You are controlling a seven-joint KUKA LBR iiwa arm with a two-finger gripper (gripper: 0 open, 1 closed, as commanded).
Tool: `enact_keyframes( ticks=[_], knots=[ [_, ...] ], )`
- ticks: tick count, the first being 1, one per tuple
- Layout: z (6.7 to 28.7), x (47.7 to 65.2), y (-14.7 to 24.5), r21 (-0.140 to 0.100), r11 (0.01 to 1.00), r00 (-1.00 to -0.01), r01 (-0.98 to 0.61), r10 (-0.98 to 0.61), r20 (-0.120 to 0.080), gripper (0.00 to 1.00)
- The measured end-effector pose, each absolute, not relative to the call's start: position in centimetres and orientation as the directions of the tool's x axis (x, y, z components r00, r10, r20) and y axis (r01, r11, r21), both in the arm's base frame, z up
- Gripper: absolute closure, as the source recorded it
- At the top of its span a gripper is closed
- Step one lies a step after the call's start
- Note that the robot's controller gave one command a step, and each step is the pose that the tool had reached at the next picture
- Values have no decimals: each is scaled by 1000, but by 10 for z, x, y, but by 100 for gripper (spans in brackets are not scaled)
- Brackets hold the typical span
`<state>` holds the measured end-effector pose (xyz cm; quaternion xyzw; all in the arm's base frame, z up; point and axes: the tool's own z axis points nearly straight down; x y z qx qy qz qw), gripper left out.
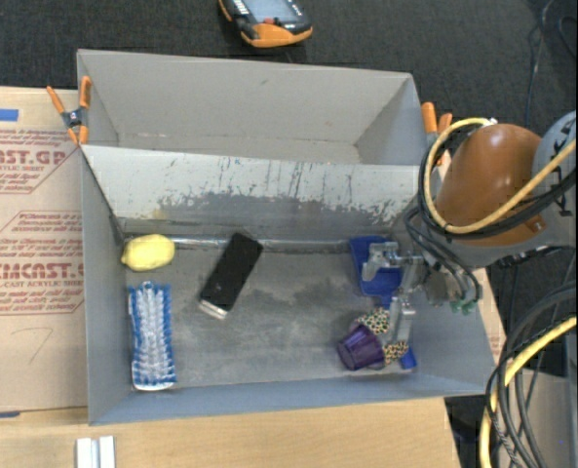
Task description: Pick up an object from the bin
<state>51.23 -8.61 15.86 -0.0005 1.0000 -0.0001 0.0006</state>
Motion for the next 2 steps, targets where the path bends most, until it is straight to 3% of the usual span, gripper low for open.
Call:
enact_keyframes(
  ticks=[1, 2],
  knots=[
    [100, 483, -34, 2, 928, -928, -373, -373, 1, 0],
    [95, 486, -78, -3, 921, -921, -390, -390, -5, 100]
  ],
)
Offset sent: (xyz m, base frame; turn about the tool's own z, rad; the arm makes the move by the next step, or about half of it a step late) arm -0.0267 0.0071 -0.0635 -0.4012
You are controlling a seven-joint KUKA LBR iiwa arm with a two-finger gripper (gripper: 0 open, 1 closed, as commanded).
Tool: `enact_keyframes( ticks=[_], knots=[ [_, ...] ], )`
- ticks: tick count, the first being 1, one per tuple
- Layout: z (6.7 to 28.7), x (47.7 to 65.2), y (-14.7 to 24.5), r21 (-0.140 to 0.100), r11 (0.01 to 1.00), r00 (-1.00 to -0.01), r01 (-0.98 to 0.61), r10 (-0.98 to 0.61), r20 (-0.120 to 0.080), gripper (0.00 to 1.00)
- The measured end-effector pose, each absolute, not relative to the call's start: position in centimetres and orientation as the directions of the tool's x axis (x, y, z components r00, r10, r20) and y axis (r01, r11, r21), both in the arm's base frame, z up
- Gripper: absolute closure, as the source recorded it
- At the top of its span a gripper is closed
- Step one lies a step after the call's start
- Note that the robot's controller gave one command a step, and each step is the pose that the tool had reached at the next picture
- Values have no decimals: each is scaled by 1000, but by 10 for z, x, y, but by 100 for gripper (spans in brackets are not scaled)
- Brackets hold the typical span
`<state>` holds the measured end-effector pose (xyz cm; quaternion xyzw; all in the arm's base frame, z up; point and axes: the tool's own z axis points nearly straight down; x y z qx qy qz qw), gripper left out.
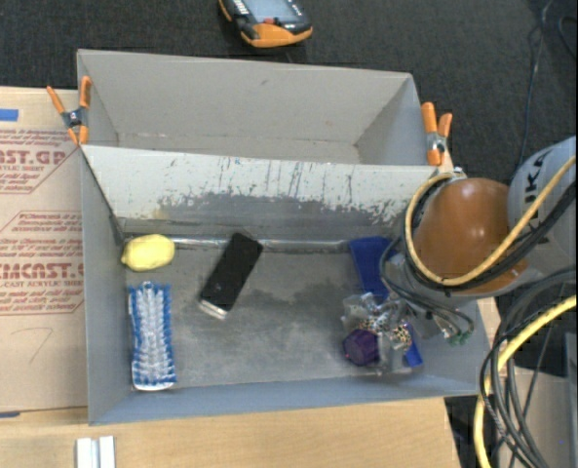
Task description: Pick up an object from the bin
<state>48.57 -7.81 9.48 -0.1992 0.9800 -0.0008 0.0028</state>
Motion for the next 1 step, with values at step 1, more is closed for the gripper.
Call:
enact_keyframes(
  ticks=[1],
  knots=[
    [95, 486, -78, -3, 920, -920, -391, -391, -6, 100]
  ],
)
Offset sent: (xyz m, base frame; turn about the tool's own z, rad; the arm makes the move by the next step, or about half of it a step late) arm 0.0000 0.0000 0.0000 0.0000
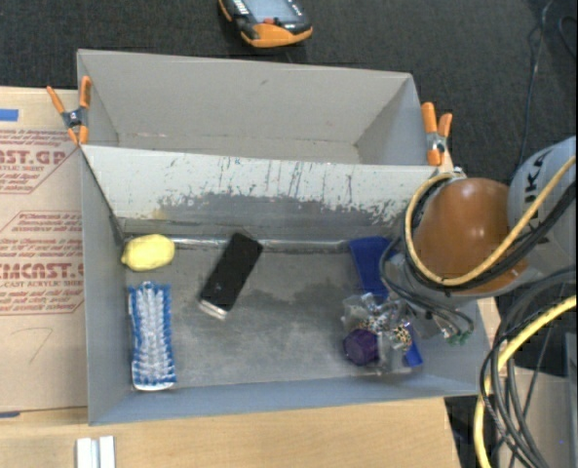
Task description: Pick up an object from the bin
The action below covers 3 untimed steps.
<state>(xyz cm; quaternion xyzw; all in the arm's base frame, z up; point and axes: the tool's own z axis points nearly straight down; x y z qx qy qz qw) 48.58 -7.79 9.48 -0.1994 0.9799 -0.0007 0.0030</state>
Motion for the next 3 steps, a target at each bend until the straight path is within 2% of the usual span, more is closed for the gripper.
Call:
enact_keyframes(
  ticks=[3],
  knots=[
    [95, 486, -78, -3, 920, -920, -391, -391, -6, 100]
  ],
)
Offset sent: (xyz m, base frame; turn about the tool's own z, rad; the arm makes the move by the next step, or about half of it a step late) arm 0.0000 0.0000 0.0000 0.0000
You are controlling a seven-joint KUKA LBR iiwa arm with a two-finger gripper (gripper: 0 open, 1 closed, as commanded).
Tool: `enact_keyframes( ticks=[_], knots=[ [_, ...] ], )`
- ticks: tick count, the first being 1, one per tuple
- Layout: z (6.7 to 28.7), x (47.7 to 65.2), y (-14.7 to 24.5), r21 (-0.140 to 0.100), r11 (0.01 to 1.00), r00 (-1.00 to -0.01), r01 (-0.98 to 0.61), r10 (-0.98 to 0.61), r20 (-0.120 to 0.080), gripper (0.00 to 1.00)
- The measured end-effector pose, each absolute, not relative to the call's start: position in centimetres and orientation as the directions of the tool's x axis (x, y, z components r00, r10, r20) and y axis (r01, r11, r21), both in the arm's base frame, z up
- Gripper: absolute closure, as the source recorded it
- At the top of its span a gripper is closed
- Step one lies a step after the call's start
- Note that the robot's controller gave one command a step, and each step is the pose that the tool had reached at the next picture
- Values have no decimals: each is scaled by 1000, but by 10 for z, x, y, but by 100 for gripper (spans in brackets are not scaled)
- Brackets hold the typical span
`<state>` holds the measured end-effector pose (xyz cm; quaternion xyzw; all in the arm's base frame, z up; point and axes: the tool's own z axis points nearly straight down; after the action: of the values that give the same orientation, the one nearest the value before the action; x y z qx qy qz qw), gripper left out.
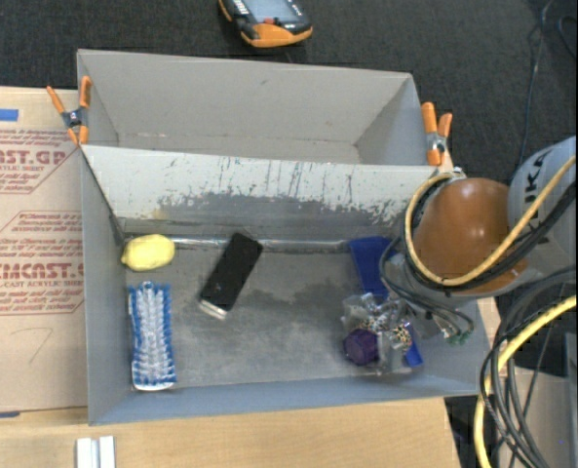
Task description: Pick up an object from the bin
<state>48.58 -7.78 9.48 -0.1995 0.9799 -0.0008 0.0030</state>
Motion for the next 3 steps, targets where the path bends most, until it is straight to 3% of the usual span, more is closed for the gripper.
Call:
enact_keyframes(
  ticks=[3],
  knots=[
    [95, 486, -78, -3, 920, -920, -391, -391, -6, 100]
  ],
)
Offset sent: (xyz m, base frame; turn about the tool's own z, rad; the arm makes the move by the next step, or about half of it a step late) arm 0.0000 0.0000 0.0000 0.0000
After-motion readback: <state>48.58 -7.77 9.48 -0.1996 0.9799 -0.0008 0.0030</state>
